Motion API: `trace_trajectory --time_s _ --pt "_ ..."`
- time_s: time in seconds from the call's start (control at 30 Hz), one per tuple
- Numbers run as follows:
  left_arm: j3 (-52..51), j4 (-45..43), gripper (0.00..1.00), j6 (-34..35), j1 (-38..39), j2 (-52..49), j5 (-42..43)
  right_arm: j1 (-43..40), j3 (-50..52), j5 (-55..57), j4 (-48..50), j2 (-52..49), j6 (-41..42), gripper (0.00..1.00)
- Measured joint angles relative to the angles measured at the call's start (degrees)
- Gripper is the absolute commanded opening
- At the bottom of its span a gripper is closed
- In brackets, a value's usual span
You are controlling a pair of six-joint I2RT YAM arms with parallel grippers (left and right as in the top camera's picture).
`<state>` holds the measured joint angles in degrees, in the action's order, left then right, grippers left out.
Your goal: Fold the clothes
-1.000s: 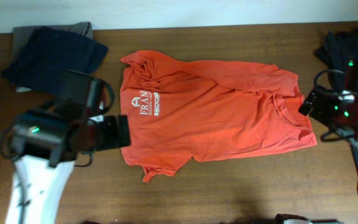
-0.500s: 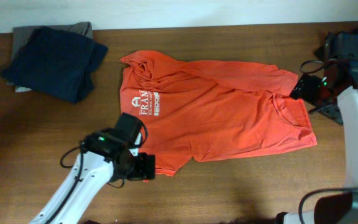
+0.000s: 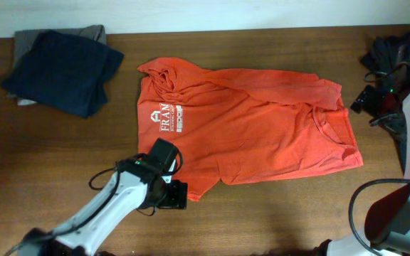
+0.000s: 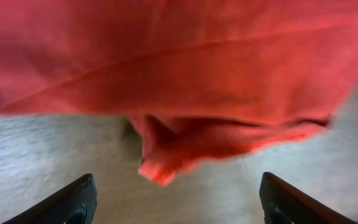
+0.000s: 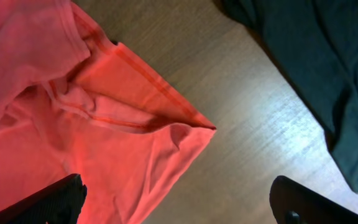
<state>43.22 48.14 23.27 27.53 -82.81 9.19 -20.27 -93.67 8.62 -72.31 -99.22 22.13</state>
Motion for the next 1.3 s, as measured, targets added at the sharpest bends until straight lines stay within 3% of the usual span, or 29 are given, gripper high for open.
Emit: trace_trajectory --time_s 0.23,0.3,0.4,0.47,0.8,1.3 --pt "0.63 -1.14 0.77 0.63 0.00 -7.56 -0.31 0.00 0.00 -0.22 2.08 -0.44 -0.33 0.98" --pt "0.96 -0.87 0.71 1.01 0.00 -8.07 -0.50 0.00 0.00 -0.31 2.47 -0.44 -0.28 0.86" --pt "1.05 -0.81 0.70 1.46 0.00 -8.28 -1.11 0.00 0.02 -0.55 3.67 -0.44 -0.37 0.73" --pt "1.05 -0.81 0.70 1.49 0.00 -8.28 -1.25 0.00 0.04 -0.55 4.50 -0.44 -0.72 0.74" --pt "1.05 -3.74 0.07 1.60 0.00 -8.52 -1.51 0.00 0.07 -0.50 7.45 -4.68 -0.96 0.68" --pt "1.09 -4.31 0.02 1.62 0.00 -8.81 -0.81 0.00 0.66 1.66 9.38 -7.26 -1.14 0.62"
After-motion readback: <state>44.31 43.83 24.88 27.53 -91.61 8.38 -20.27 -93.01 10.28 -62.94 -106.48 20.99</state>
